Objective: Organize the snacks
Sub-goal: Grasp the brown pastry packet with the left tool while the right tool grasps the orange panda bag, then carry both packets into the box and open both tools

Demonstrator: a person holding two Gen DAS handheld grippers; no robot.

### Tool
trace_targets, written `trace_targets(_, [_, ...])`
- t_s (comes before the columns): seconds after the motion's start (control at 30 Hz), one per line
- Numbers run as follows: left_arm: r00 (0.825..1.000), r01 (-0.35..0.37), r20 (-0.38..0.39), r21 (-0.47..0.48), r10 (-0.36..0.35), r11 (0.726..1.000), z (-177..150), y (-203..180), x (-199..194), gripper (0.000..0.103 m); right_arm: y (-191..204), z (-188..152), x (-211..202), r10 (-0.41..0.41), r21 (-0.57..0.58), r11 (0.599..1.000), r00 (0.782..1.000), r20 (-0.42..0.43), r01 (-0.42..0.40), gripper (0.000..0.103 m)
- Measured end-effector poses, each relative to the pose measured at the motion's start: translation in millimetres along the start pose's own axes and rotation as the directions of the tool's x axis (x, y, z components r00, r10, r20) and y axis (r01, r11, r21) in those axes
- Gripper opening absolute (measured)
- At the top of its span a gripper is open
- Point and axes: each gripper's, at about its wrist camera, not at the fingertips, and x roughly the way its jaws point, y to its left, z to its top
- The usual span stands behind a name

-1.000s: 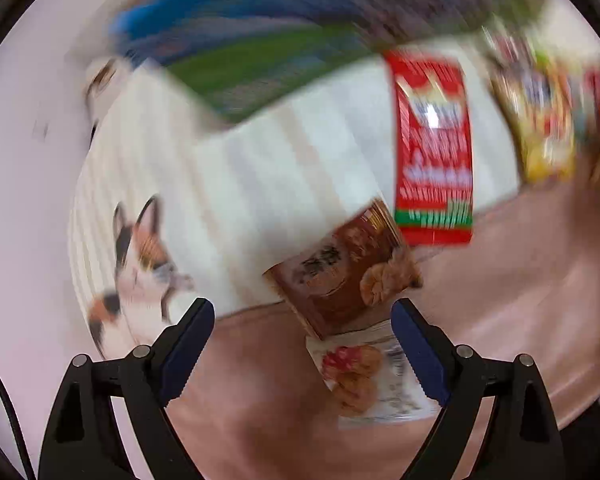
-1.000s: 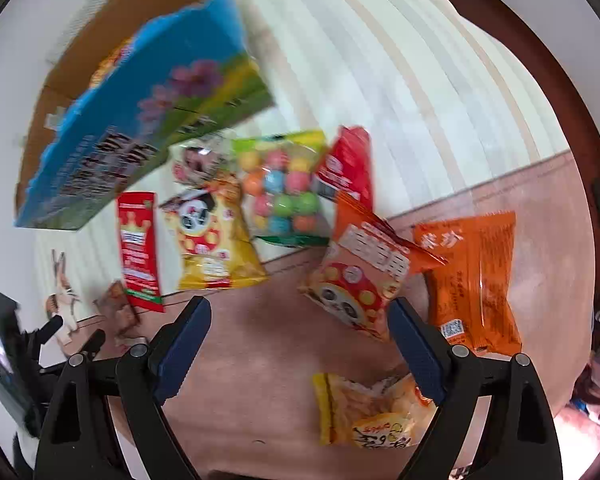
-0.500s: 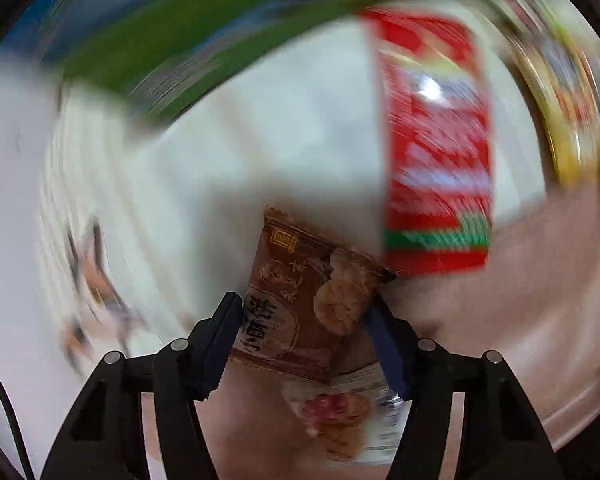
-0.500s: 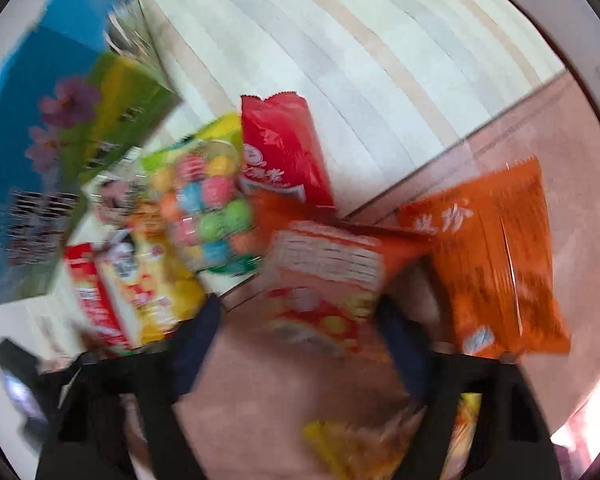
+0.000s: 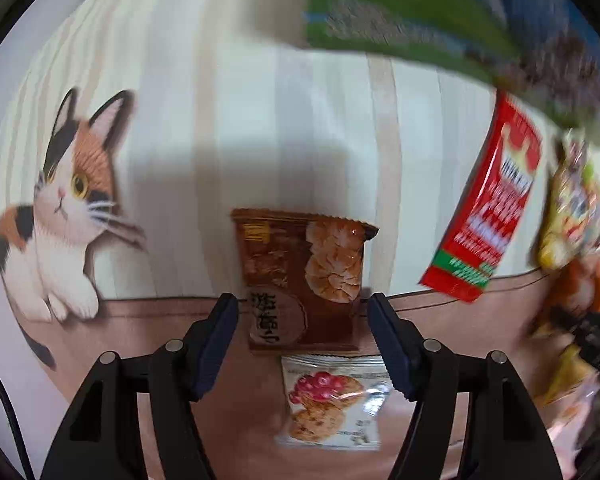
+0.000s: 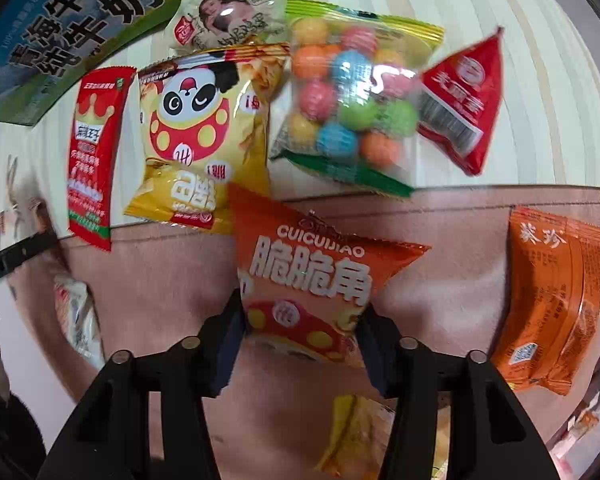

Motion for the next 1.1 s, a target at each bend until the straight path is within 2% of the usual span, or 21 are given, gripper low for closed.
trace_targets(0.07, [1.000, -0.012, -0.014, -0.013, 0.012, 1.000, 0.3, -1.6, 13.5, 0.065, 1.6, 0.1, 4.0, -0.002, 0.031, 1.000, 1.000, 0.008, 0.002, 0.066])
trace_targets(0.17, [1.000, 0.004, 0.026, -0.078, -0.002, 0.997, -1.7, 2.6, 17.4, 0.065, 0.0, 0.1, 8.7, 0.015, 0.093, 0.995, 1.000, 0.023, -0.017, 0.066])
trace_targets(0.2, [0.999, 0.013, 0.048, -0.101, -0.009, 0.995, -3.9, 9.2, 19.0, 0.062, -3.4, -0.2, 9.1, 0.020, 0.119, 0.993, 0.999, 0.030, -0.023, 0.065])
trace_targets(0.23, [0.998, 0.020, 0.062, -0.117, -0.012, 0.993, -4.8, 12.0, 16.4, 0.059, -7.7, -0.1, 10.2, 0.026, 0.139, 0.990, 0.999, 0.032, -0.031, 0.064])
trace_targets(0.27, [0.997, 0.023, 0.070, -0.133, -0.013, 0.991, -8.1, 14.3, 15.2, 0.055, -10.9, -0.2, 11.3, 0.030, 0.155, 0.987, 0.999, 0.036, -0.035, 0.057])
trace_targets(0.5, [0.993, 0.053, 0.117, -0.212, -0.029, 0.976, -28.2, 36.0, 3.4, 0.054, -15.3, -4.1, 4.5, 0.042, 0.107, 0.993, 0.998, 0.050, -0.047, 0.050])
trace_targets(0.7, [0.983, 0.116, 0.167, -0.221, -0.079, 0.968, -66.3, 41.1, -45.1, 0.054, 5.8, -11.6, -21.5, 0.109, 0.022, 0.994, 0.992, 0.058, -0.110, 0.049])
trace_targets(0.87, [0.960, 0.200, 0.233, -0.171, -0.158, 0.965, -71.2, 38.8, -110.9, 0.054, 36.8, -12.0, -57.7, 0.183, -0.066, 0.982, 0.980, 0.073, -0.178, 0.049])
trace_targets(0.93, [0.943, 0.234, 0.271, -0.133, -0.192, 0.963, -60.5, 25.9, -147.6, 0.054, 52.2, -16.6, -86.3, 0.214, -0.109, 0.973, 0.973, 0.092, -0.204, 0.049])
trace_targets(1.0, [0.928, 0.256, 0.301, -0.088, -0.220, 0.963, -39.0, 7.4, -183.8, 0.054, 66.5, -5.7, -108.1, 0.242, -0.146, 0.964, 0.962, 0.127, -0.223, 0.049])
trace_targets(1.1, [0.905, 0.286, 0.336, -0.031, -0.259, 0.958, -6.3, -11.3, -212.5, 0.054, 62.3, 18.7, -157.3, 0.271, -0.183, 0.954, 0.946, 0.176, -0.239, 0.049])
